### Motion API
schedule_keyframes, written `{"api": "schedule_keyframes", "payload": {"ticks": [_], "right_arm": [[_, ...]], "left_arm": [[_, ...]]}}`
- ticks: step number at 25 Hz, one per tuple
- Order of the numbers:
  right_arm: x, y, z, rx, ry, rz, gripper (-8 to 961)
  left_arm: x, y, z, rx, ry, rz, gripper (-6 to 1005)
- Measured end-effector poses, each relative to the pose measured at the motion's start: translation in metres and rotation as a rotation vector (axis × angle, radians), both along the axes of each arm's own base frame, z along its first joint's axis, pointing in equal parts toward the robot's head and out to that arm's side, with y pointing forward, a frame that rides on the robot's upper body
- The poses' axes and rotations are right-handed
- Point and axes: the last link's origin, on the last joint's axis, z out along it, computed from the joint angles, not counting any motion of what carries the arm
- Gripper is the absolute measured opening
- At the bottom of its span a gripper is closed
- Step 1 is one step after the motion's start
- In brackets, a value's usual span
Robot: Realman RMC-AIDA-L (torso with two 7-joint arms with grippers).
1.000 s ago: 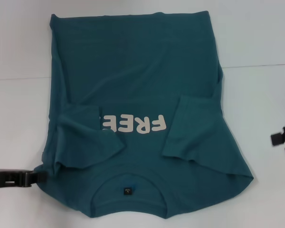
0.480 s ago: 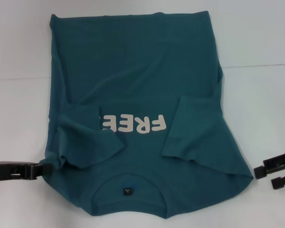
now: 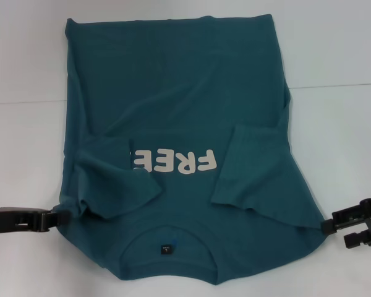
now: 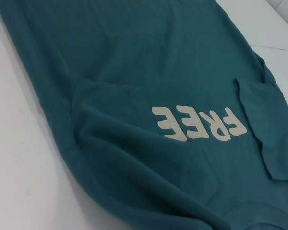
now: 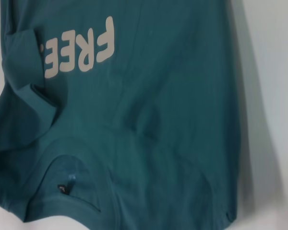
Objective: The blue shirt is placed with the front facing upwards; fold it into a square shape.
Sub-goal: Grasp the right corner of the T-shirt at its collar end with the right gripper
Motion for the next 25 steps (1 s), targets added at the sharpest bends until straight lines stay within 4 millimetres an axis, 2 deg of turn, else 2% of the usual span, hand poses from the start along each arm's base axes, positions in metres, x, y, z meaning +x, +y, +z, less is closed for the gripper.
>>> {"api": "schedule_keyframes", "payload": {"ticks": [18,25], "right_arm": [[0.0,0.005,-0.016,0.037,-0.015,0.011,794],[-0.002,0.006,-0.022,0.04,-0.012,0.019,763]], "left_arm": [[0.001,-0.001,-0.001,-0.003,-0.002,-0.015,64],[0.002,-0.001,-0.001,0.0,-0.024,-0.026,66]]}}
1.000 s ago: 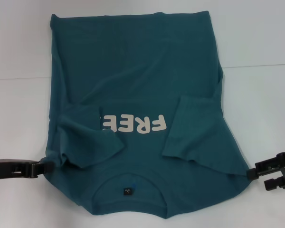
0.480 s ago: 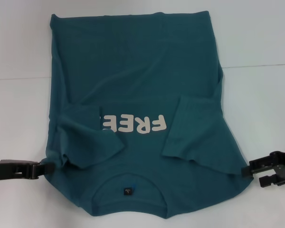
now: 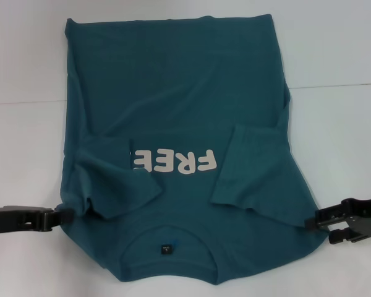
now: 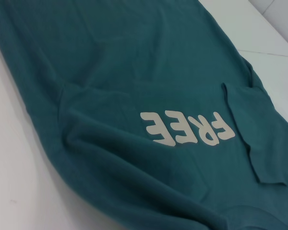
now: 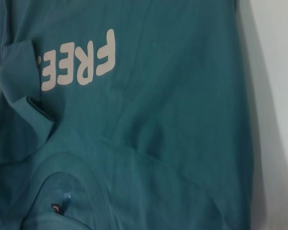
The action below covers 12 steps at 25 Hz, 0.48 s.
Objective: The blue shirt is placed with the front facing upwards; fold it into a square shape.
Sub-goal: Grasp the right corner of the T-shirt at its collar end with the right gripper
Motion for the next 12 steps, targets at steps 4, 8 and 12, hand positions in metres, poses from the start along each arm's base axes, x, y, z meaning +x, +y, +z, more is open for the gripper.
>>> {"api": "schedule_keyframes", "payload": {"ticks": [4,8,12], "right_arm": [[-0.0012,0.0002,-0.0032,0.0,0.003,0.001,745],[-0.0013,0.0007,-0.0049,0.004,0.002,0.002,728],[-0.0008,0.0014,-0.0054,0.009,-0.001,0.001,710]], "left_arm": [[-0.0005,-0.0004,-0.0009,-0.003,-0.001,-0.003,67],[-0.0005,-0.0004,-0.0011,-0.004,-0.002,-0.004,68],[-0.0003,-0.0004,-0.0009,-0.007,-0.002,-0.005,69]]}}
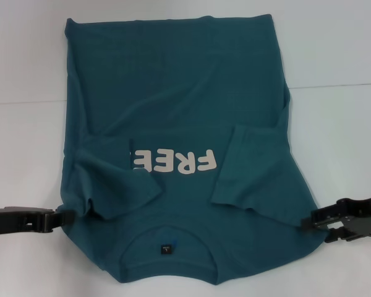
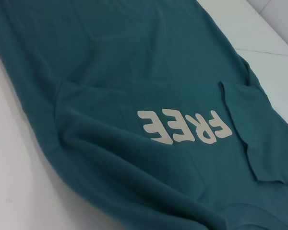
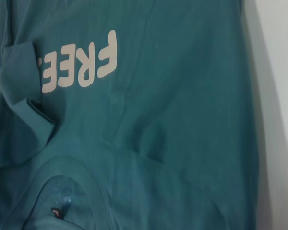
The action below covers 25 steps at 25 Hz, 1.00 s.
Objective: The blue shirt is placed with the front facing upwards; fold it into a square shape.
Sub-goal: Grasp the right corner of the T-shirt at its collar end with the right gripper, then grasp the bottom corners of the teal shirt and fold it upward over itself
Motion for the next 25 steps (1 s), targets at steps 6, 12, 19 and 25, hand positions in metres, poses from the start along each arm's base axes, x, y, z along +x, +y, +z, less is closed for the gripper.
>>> {"api": "schedule_keyframes", "payload": {"ticks": [6,12,19,25], "right_arm": [[0.0012,-0.0009,-0.0031,0.006,-0.001,-0.001,649],[0.0007,-0.0012,-0.0051,0.005,-0.002,0.021,406],[0.0032,-0.0035,-0.004,0.006,-0.006,0.037,161],[0.0045,-0.007,0.0019,0.025,0.028,0.046,60]], "left_arm": [[0.0003,0.0,0.0,-0.002,0.0,-0.001,71],[0.0,-0.0007,0.0,-0.002,-0.003,0.0,73],[-0.0015,-0.0013,0.003,0.004,-0.01,0.007,75],[-0.0027,-0.0025,0.0072,0.004,-0.021,0.01,77]]}}
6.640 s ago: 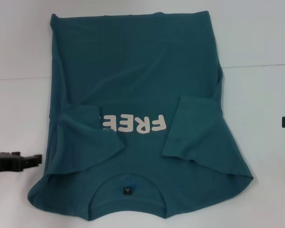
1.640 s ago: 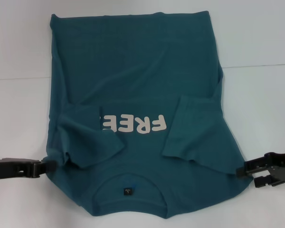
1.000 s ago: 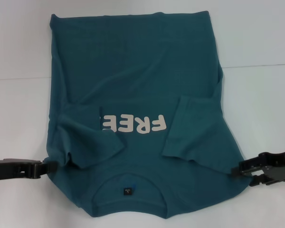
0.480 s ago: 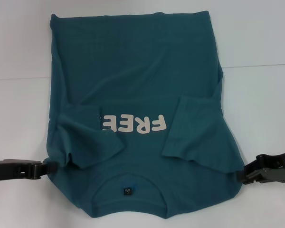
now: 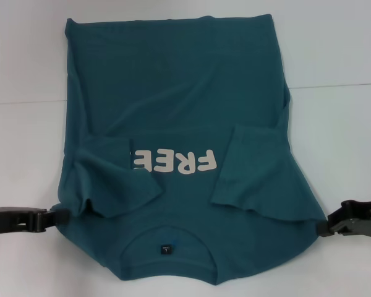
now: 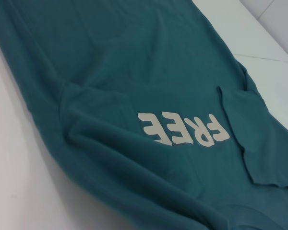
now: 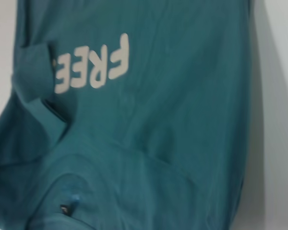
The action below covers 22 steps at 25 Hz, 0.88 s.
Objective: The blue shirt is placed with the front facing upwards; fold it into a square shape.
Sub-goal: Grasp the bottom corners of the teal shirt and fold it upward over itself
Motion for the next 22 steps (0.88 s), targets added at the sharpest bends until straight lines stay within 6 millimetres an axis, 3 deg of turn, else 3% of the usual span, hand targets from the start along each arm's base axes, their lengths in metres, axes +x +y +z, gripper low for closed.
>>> {"api": "schedule_keyframes", "payload": {"ticks": [10,22], "right_arm": [[0.017,-0.021,0.039,0.123,0.109,-0.014,26],[0.03,-0.039,0.049,0.164,0.14,-0.022,26]], "left_arm": [[-0.023,-0.015,0.021,0.004,-0.071,0.083,80],[-0.033,-0.022,0.023,0.006,-0.108,0.114,83]]}}
